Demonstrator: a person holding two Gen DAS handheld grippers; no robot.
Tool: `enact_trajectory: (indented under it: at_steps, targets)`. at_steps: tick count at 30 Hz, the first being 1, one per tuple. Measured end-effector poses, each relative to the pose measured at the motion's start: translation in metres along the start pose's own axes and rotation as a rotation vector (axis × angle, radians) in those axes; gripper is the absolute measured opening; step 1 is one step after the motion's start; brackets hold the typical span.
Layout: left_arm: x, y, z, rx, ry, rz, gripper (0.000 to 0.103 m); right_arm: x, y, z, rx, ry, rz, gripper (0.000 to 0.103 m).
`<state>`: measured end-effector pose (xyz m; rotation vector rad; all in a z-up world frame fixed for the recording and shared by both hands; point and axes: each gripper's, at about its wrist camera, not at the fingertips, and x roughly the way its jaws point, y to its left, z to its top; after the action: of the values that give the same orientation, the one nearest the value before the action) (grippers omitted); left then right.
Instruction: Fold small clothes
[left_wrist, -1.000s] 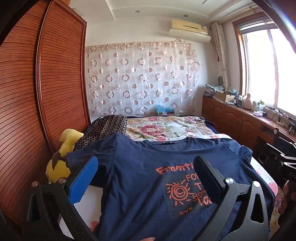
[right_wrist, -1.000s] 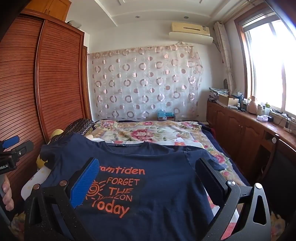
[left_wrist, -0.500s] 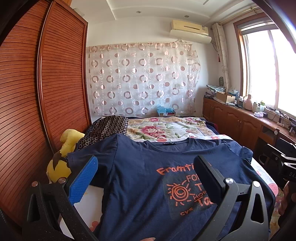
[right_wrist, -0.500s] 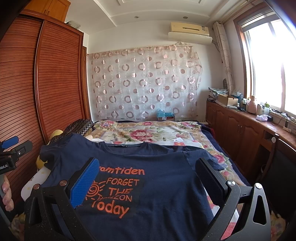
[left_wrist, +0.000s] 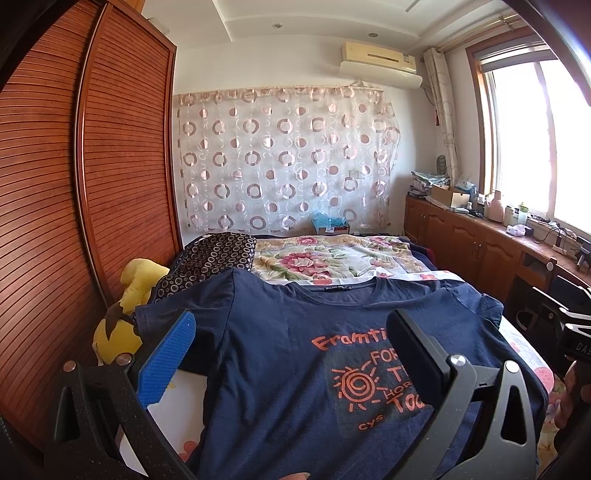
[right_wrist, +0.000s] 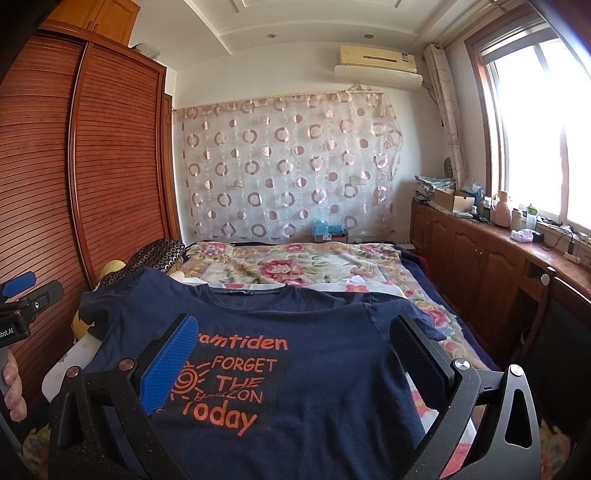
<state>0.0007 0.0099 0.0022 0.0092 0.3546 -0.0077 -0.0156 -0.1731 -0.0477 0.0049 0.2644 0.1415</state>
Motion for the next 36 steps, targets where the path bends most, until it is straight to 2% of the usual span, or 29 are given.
enact_trajectory:
  at_steps: [36]
  targets:
    - [-0.0057,-0.0012,0.0067,0.0,-0.005,0.0,0.103,-0.0007,-0.0001,-0.0014,0.002,-0.001,0.002,0.103]
